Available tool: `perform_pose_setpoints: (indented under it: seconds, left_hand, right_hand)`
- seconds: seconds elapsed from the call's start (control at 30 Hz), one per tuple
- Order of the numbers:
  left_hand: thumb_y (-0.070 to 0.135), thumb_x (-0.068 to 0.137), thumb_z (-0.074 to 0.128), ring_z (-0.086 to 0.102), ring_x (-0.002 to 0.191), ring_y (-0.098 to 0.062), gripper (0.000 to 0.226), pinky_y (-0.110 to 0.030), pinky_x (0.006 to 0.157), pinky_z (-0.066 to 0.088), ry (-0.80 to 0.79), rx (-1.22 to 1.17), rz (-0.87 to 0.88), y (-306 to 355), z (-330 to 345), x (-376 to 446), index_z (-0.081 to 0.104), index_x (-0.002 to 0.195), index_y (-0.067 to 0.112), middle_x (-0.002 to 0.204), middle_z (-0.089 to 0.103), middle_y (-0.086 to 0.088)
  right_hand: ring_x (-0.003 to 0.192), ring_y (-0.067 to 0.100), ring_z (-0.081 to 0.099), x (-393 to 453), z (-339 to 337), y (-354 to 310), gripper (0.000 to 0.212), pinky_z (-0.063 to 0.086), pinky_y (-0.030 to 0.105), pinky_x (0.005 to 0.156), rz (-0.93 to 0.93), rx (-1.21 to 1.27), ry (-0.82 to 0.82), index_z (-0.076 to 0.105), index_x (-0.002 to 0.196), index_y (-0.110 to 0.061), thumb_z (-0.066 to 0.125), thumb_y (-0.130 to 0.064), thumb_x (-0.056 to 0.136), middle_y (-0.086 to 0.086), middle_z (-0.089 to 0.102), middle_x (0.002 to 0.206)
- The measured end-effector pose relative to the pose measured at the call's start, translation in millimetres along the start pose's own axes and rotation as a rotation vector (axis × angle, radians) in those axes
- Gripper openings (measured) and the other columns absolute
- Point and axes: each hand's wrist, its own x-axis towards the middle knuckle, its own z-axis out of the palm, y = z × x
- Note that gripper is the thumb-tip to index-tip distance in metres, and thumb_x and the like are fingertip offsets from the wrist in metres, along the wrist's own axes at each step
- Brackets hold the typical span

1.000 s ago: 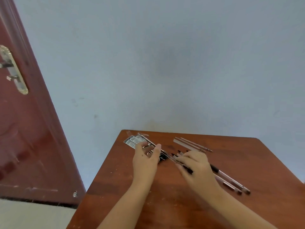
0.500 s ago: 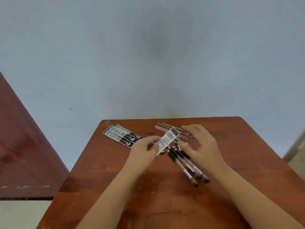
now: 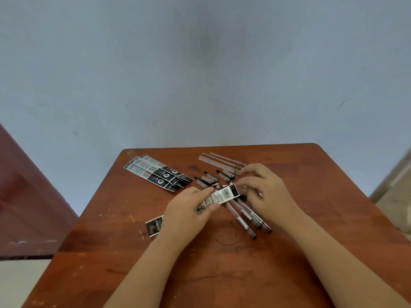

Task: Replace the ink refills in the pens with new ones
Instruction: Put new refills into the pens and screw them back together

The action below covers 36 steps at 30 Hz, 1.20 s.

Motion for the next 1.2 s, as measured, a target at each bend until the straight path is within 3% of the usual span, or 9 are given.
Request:
perform_pose_setpoints:
  seconds: [0.13,0.2,0.3,0.5,0.77,0.87,0.93,1.07,1.2]
  left_hand:
    - [0.019,0.079,0.068,0.052,0.071,-0.008,0.031,-0.014,0.059,0.037,0.003,0.018,0.041,-4.4,1.7,-0.8,0.066,0.109,0.014,0.082,0.065,-0.003]
    - [0.026,0.076,0.064,0.052,0.064,-0.003,0.027,-0.018,0.052,0.042,-0.002,0.019,0.053,-6.3,1.6,-0.8,0.07,0.1,0.015,0.073,0.065,0.0]
    - [0.038,0.076,0.048,0.05,0.072,-0.007,0.035,-0.017,0.046,0.044,0.004,0.042,0.076,-8.4,0.1,-0.9,0.073,0.092,0.018,0.067,0.063,0.007]
    - [0.035,0.077,0.047,0.049,0.072,-0.007,0.033,-0.013,0.058,0.039,0.0,0.017,0.14,-7.3,0.7,-1.6,0.073,0.091,0.018,0.069,0.063,0.005]
    - [0.033,0.078,0.048,0.051,0.07,-0.006,0.034,-0.015,0.061,0.042,-0.007,0.086,0.19,-12.4,-4.8,1.1,0.072,0.091,0.013,0.069,0.065,0.003]
    - [0.024,0.076,0.063,0.055,0.06,-0.004,0.021,-0.009,0.049,0.038,-0.019,0.1,0.147,-17.6,-11.2,1.4,0.072,0.091,0.012,0.07,0.066,0.002]
    - [0.012,0.077,0.068,0.053,0.066,-0.008,0.02,-0.008,0.055,0.034,0.032,0.089,0.074,-22.7,-14.1,2.7,0.071,0.097,0.011,0.077,0.067,-0.003]
    - [0.02,0.087,0.057,0.05,0.08,-0.012,0.026,-0.023,0.068,0.039,0.03,0.141,-0.116,-34.8,-21.5,8.6,0.064,0.112,0.018,0.089,0.061,0.001]
    - [0.022,0.088,0.055,0.052,0.084,-0.018,0.024,-0.03,0.073,0.043,0.041,0.181,-0.223,-41.3,-26.8,9.9,0.066,0.109,0.019,0.087,0.061,-0.004]
  right_hand:
    - [0.079,0.008,0.051,-1.8,1.5,-2.1,0.029,0.045,0.014,0.069,-0.008,0.046,0.002,0.066,0.072,-0.005,0.04,-0.017,0.075,0.004,0.061,0.091]
    - [0.076,0.005,0.052,-1.6,1.5,-3.9,0.025,0.044,0.014,0.074,0.065,0.118,-0.022,0.067,0.073,-0.005,0.046,-0.016,0.077,-0.006,0.056,0.092]
    - [0.076,0.009,0.054,-0.6,-0.1,-8.1,0.012,0.046,0.015,0.071,0.212,0.272,-0.111,0.068,0.079,-0.009,0.057,-0.003,0.08,-0.016,0.052,0.096]
    - [0.074,0.002,0.057,1.2,-7.2,-15.3,0.028,0.047,0.009,0.068,0.306,0.459,-0.209,0.061,0.069,-0.029,0.061,-0.002,0.078,-0.008,0.057,0.091]
    - [0.071,-0.003,0.056,5.3,-12.3,-18.3,0.026,0.044,0.006,0.068,0.319,0.438,-0.297,0.063,0.07,-0.031,0.065,-0.006,0.077,-0.013,0.057,0.088]
    - [0.076,0.003,0.056,7.0,-20.5,-13.9,0.023,0.045,0.01,0.07,0.345,0.364,-0.247,0.061,0.068,-0.03,0.065,-0.008,0.077,-0.013,0.058,0.089]
    - [0.081,0.005,0.056,7.7,-27.9,-7.9,0.023,0.043,0.012,0.071,0.368,0.34,-0.181,0.06,0.068,-0.029,0.063,-0.009,0.078,-0.012,0.057,0.089]
    - [0.082,-0.002,0.051,10.0,-36.9,2.9,0.024,0.037,0.009,0.068,0.416,0.313,-0.026,0.056,0.069,-0.029,0.057,-0.01,0.084,-0.013,0.057,0.086]
    - [0.08,0.011,0.051,10.6,-38.4,12.4,0.025,0.036,0.026,0.072,0.514,0.335,0.156,0.053,0.069,-0.028,0.055,-0.01,0.085,-0.008,0.056,0.081]
